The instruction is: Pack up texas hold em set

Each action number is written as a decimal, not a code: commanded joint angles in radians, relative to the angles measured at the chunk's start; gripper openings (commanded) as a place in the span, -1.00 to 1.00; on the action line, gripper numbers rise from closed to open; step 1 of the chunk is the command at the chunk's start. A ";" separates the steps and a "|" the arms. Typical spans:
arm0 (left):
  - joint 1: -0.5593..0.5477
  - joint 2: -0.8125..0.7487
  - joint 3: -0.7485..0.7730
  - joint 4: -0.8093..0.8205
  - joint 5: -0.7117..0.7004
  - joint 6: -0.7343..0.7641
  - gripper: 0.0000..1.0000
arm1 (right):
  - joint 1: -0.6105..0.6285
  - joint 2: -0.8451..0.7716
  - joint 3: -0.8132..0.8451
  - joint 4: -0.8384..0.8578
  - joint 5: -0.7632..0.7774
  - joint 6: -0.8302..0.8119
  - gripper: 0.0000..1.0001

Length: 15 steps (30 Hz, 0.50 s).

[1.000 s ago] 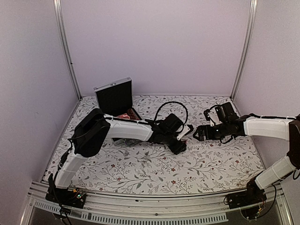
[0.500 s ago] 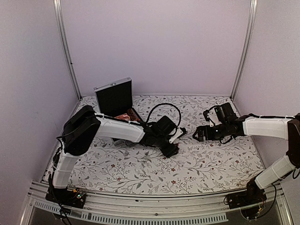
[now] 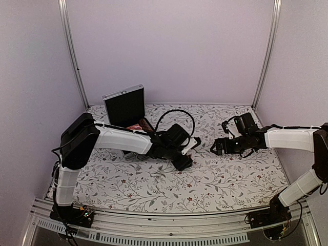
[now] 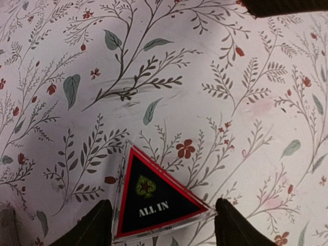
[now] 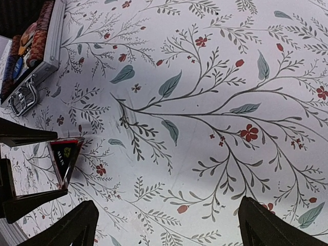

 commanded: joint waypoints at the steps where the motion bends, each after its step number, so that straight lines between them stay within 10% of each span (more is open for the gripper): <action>1: 0.005 -0.079 -0.020 0.020 -0.003 -0.003 0.18 | -0.003 0.014 0.025 0.027 -0.007 0.001 0.98; 15: 0.073 -0.202 -0.107 0.005 0.003 -0.038 0.18 | -0.003 0.025 0.035 0.025 -0.009 -0.006 0.98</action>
